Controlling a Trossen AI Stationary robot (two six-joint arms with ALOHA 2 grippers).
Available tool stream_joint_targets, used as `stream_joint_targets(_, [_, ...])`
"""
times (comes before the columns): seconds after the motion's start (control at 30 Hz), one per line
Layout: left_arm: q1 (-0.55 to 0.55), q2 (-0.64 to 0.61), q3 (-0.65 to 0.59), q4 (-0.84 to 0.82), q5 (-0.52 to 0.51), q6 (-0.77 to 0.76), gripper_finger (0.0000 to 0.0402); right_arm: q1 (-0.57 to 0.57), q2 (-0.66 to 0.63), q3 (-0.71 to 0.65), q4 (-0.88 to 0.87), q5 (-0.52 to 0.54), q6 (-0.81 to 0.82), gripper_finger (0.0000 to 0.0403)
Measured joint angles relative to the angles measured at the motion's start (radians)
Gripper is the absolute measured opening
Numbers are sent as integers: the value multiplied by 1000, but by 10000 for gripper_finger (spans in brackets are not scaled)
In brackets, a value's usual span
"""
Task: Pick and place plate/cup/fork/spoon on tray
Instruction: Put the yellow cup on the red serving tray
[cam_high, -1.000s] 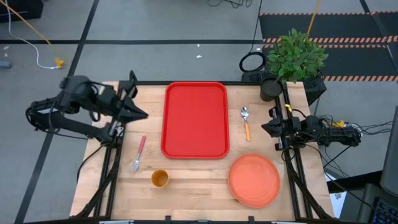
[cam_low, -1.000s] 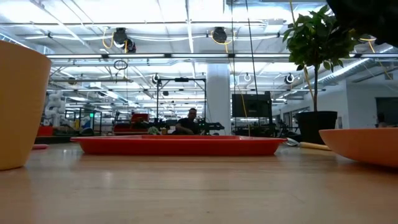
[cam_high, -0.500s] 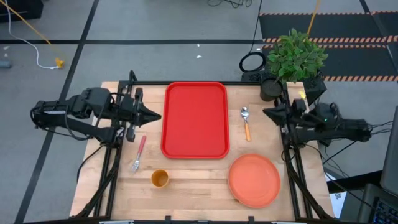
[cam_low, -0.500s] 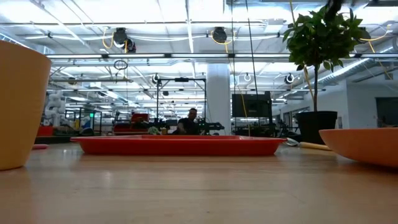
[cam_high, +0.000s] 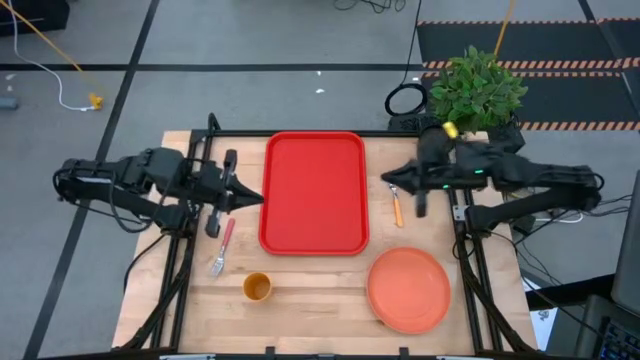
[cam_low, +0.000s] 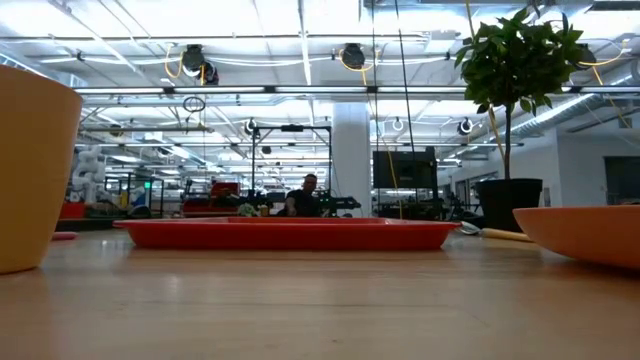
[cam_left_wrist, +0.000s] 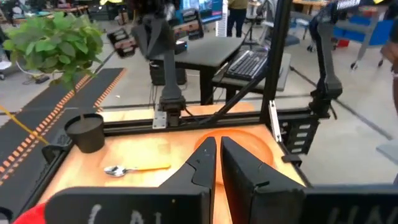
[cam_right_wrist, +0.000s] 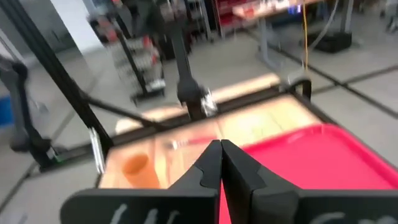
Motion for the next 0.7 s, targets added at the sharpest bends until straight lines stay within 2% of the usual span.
stream_joint_targets(0.1, [-1, 41, 0, -13, 0, 5, 26, 14, 66, 0, -23, 1, -13, 0])
stream_joint_targets(0.27, [-18, 117, 0, -63, 3, -83, 26, 58, 166, -17, -55, 3, 28, 0])
stream_joint_targets(0.43, [-130, 200, 0, -73, 3, -131, 26, 123, 233, -59, -56, 2, 52, 0])
stream_joint_targets(0.7, [-345, 313, 0, -92, -168, -215, 26, 190, 257, -127, -51, 1, 49, 0])
